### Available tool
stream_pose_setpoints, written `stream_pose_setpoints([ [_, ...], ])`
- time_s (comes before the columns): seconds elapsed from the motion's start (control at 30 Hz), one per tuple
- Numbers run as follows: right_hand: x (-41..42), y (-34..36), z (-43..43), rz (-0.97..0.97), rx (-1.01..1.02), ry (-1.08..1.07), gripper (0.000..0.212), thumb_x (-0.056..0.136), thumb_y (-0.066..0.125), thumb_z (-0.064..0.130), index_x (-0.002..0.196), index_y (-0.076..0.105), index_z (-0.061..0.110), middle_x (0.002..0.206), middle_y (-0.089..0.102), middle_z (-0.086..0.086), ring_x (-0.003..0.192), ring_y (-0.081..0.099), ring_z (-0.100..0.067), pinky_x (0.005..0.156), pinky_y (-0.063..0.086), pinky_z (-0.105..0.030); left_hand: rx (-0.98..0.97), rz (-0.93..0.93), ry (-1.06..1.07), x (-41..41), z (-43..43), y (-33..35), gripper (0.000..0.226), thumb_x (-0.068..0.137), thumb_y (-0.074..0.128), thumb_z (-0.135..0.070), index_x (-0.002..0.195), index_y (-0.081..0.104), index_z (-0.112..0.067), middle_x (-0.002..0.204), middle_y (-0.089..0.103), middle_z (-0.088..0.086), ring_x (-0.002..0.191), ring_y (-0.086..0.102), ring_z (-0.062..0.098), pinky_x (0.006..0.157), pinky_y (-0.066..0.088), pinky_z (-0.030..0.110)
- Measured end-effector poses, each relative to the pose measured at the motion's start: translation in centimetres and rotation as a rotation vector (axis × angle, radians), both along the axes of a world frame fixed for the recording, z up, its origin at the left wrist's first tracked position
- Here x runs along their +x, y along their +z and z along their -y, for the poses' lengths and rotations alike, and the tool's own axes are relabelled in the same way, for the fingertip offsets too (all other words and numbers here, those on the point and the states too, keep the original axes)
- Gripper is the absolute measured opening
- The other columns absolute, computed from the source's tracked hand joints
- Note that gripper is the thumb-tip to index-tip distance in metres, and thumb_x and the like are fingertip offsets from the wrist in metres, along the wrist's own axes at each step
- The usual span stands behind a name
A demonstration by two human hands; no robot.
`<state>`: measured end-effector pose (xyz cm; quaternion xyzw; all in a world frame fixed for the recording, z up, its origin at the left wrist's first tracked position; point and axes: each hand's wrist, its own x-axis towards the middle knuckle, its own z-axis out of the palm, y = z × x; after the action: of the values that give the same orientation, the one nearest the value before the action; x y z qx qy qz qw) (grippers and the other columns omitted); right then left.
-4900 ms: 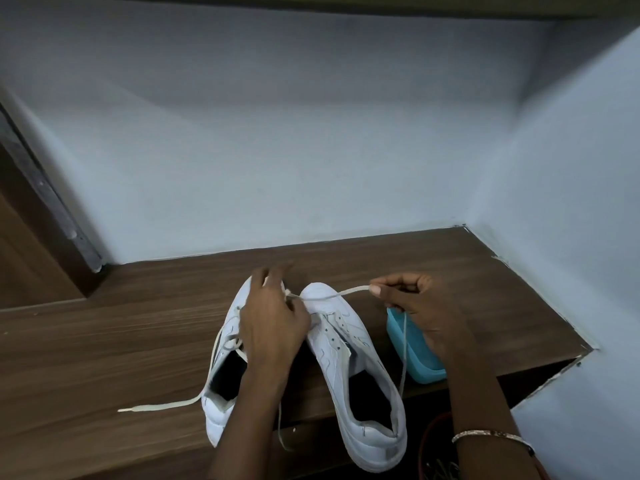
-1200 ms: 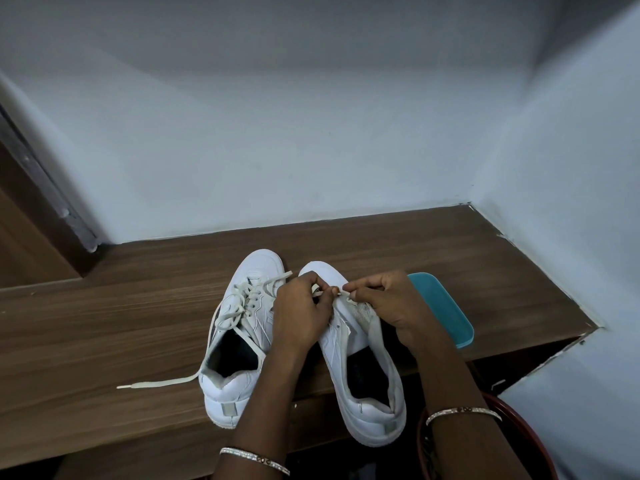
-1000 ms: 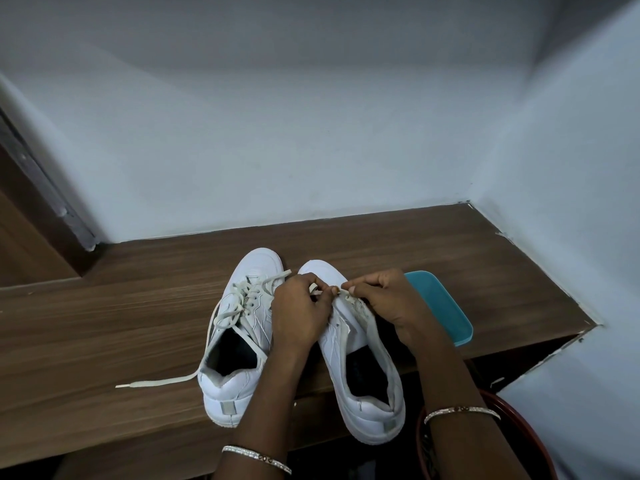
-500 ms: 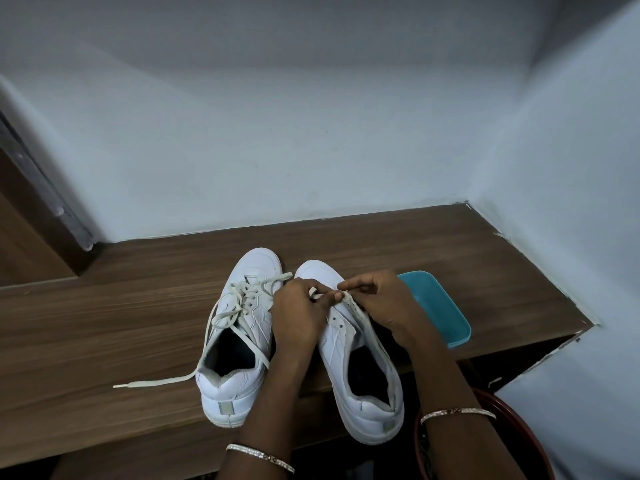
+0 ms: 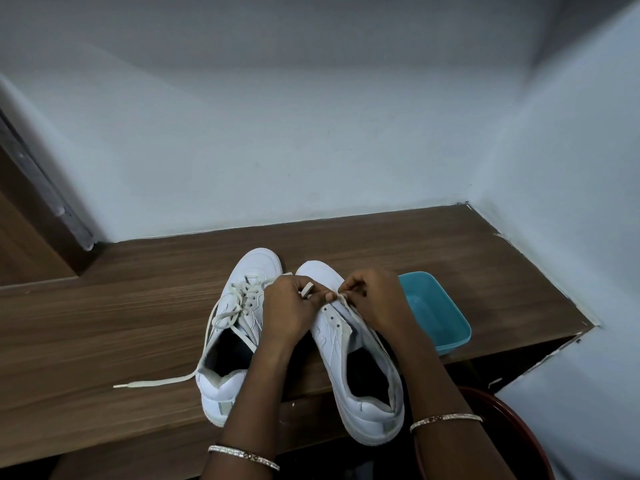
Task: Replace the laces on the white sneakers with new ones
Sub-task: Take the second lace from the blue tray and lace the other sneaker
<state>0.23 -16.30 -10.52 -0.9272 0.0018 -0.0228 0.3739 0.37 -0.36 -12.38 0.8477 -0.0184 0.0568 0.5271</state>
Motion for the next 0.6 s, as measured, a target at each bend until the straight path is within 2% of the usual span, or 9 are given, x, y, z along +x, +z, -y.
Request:
stream_pose_setpoints([
  [0.13, 0.0, -0.1, -0.3, 0.029, -0.065, 0.017, 0.015, 0.083, 0.067, 0.006, 0.078, 0.073, 0.018, 0.078, 0.072, 0.003, 0.075, 0.065, -0.015, 0.073, 0.054, -0.032, -0.004, 0.008, -0.039, -0.1, -0.3, 0.0, 0.011, 0.078, 0.082, -0.016, 0.073, 0.081, -0.026, 0.068, 0.073, -0.014, 0.072, 0.066, 0.007, 0.078, 0.051, 0.032],
  [0.27, -0.4, 0.4, -0.4, 0.027, -0.1, 0.031, 0.014, 0.084, 0.06, 0.004, 0.078, 0.065, 0.016, 0.078, 0.067, 0.002, 0.076, 0.061, -0.019, 0.073, 0.053, -0.037, 0.025, 0.045, 0.014, -0.2, 0.1, 0.1, 0.01, 0.072, 0.087, -0.024, 0.075, 0.078, -0.028, 0.069, 0.07, -0.01, 0.066, 0.063, 0.006, 0.065, 0.048, 0.029],
  [0.33, -0.5, 0.6, -0.2, 0.043, -0.065, -0.013, 0.014, 0.081, 0.056, 0.002, 0.08, 0.061, 0.015, 0.078, 0.066, 0.0, 0.076, 0.061, -0.021, 0.071, 0.05, -0.036, 0.083, 0.057, 0.043, -0.2, 0.2, 0.3, 0.023, 0.067, 0.09, -0.032, 0.084, 0.074, -0.028, 0.078, 0.064, -0.01, 0.066, 0.059, 0.004, 0.063, 0.045, 0.024],
  [0.43, -0.1, 0.4, 0.2, 0.092, 0.04, -0.149, 0.018, 0.079, 0.057, -0.001, 0.077, 0.058, 0.016, 0.08, 0.067, -0.001, 0.077, 0.064, -0.02, 0.071, 0.054, -0.035, 0.13, 0.075, 0.015, -0.1, 0.1, 0.6, 0.04, 0.064, 0.091, -0.036, 0.098, 0.07, -0.029, 0.096, 0.05, -0.009, 0.081, 0.056, 0.003, 0.073, 0.051, 0.025],
  [0.5, 0.2, 0.5, 0.4, 0.066, 0.344, -0.259, 0.016, 0.087, 0.056, 0.0, 0.081, 0.058, 0.015, 0.087, 0.071, -0.005, 0.082, 0.071, -0.021, 0.076, 0.059, -0.037, 0.126, 0.049, -0.017, -0.2, -0.4, 0.8, 0.048, 0.065, 0.091, -0.038, 0.107, 0.068, -0.03, 0.103, 0.047, -0.007, 0.089, 0.054, 0.007, 0.076, 0.048, 0.022],
  [0.6, 0.0, 1.6, 0.7, -0.042, 1.023, -0.344, 0.016, 0.1, 0.039, -0.001, 0.094, 0.05, 0.01, 0.094, 0.074, -0.02, 0.086, 0.075, -0.029, 0.079, 0.061, -0.041, 0.159, -0.022, -0.055, -0.1, -1.5, 1.1, 0.055, 0.071, 0.087, -0.027, 0.12, 0.064, -0.028, 0.114, 0.047, -0.001, 0.097, 0.051, 0.008, 0.076, 0.039, 0.012],
])
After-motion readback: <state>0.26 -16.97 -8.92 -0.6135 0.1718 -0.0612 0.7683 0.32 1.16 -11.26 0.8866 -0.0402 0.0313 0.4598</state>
